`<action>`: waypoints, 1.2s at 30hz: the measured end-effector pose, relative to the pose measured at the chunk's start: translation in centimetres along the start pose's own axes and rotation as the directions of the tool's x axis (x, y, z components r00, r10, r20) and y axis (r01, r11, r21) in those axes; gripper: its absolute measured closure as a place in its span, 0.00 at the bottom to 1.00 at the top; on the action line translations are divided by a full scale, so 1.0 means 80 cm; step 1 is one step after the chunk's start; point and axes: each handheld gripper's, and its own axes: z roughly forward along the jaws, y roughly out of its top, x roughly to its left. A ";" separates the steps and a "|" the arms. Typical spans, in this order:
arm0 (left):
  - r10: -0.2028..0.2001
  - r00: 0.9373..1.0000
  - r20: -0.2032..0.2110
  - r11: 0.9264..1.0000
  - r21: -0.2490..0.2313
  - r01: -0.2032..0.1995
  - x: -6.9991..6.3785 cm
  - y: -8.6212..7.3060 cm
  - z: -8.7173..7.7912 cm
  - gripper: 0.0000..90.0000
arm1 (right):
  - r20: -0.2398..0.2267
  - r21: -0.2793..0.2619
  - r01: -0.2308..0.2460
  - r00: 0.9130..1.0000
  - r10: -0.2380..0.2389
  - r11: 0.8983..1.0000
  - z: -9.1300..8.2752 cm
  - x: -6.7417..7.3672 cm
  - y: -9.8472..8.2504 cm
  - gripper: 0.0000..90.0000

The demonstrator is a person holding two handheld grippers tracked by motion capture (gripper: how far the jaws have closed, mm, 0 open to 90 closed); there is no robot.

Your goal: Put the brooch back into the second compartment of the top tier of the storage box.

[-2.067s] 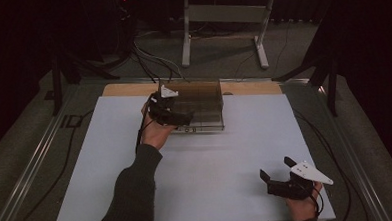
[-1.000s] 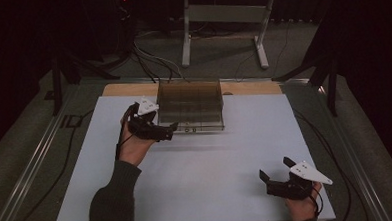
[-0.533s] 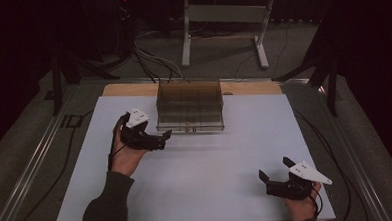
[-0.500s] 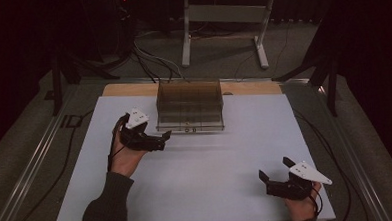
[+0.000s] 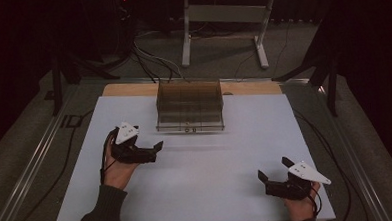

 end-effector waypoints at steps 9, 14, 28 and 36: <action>-0.020 1.000 -0.011 1.000 0.013 0.020 0.003 -0.029 -0.009 0.00 | -0.005 -0.001 0.002 1.000 -0.002 1.000 0.001 0.002 0.000 0.00; -0.023 0.999 -0.024 1.000 0.011 0.023 0.001 -0.042 -0.014 0.00 | -0.007 -0.003 0.004 1.000 -0.004 1.000 0.001 0.003 0.000 0.00; -0.019 0.998 -0.055 0.999 -0.046 0.016 -0.005 -0.082 -0.034 0.00 | -0.020 -0.007 0.013 1.000 -0.013 1.000 0.003 0.005 0.000 0.00; -0.039 0.997 -0.074 0.996 -0.084 0.033 -0.003 -0.097 -0.053 0.00 | -0.034 -0.007 0.020 0.999 -0.020 1.000 0.004 0.007 0.001 0.00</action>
